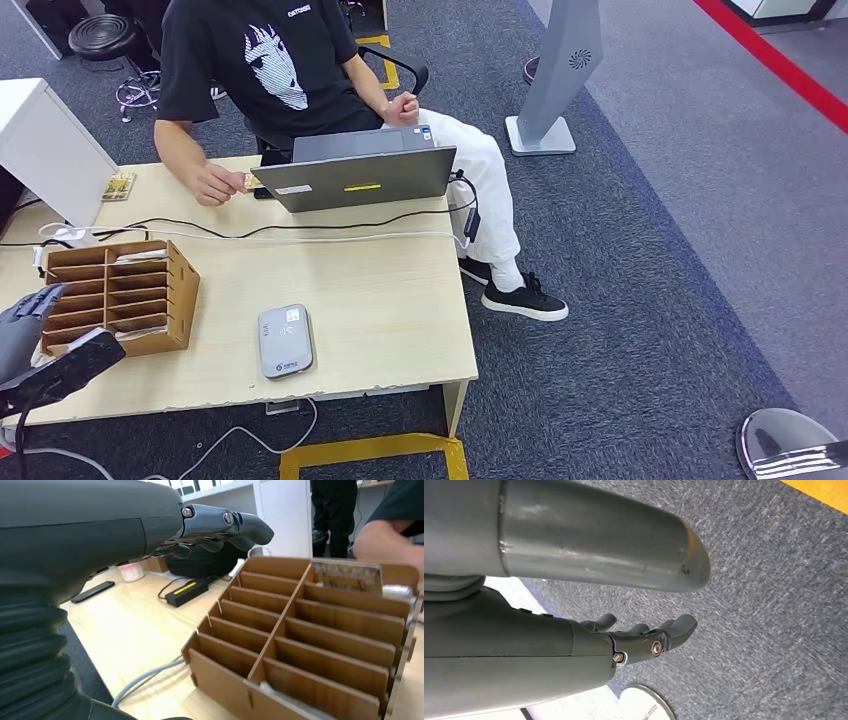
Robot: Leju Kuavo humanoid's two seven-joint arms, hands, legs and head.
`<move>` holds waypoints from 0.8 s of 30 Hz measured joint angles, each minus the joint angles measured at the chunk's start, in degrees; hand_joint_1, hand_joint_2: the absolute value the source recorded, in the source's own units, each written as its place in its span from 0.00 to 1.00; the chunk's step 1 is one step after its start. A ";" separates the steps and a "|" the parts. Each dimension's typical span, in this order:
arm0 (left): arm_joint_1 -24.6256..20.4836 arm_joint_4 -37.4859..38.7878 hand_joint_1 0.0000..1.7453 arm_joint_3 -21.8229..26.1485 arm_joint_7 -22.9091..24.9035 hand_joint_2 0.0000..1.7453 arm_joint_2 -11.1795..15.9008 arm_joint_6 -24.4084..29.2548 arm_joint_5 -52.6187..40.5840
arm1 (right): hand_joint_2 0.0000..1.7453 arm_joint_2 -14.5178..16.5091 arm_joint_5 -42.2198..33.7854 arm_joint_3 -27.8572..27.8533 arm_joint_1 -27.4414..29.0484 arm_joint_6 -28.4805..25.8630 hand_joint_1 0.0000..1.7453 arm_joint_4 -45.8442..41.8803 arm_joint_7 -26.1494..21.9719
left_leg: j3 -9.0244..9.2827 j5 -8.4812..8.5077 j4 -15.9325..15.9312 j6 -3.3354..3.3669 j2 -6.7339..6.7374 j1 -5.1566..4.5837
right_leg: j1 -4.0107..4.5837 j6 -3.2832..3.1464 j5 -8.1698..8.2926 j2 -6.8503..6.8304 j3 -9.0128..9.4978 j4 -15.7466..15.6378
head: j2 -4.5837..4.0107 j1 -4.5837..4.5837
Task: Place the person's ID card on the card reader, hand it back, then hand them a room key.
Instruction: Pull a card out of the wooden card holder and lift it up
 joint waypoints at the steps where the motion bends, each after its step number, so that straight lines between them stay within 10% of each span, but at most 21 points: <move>1: 0.48 0.07 0.00 -0.03 -0.02 1.00 -0.02 0.03 0.05 | 0.00 -0.15 0.01 0.01 -0.26 -0.28 0.00 0.46 0.01 | 0.00 0.00 0.00 0.00 0.00 0.00 | 0.00 0.00 0.00 0.00 0.00 0.00 | 0.00 0.00; 24: 1.10 7.67 0.00 -0.08 -2.24 1.00 -4.17 10.70 -9.71 | 0.00 -2.35 -0.58 1.18 -1.96 -1.66 0.00 5.53 -0.26 | 0.01 0.01 0.01 0.01 -0.03 -0.01 | 0.00 0.01 0.02 -0.03 0.01 -0.01 | 0.00 -0.01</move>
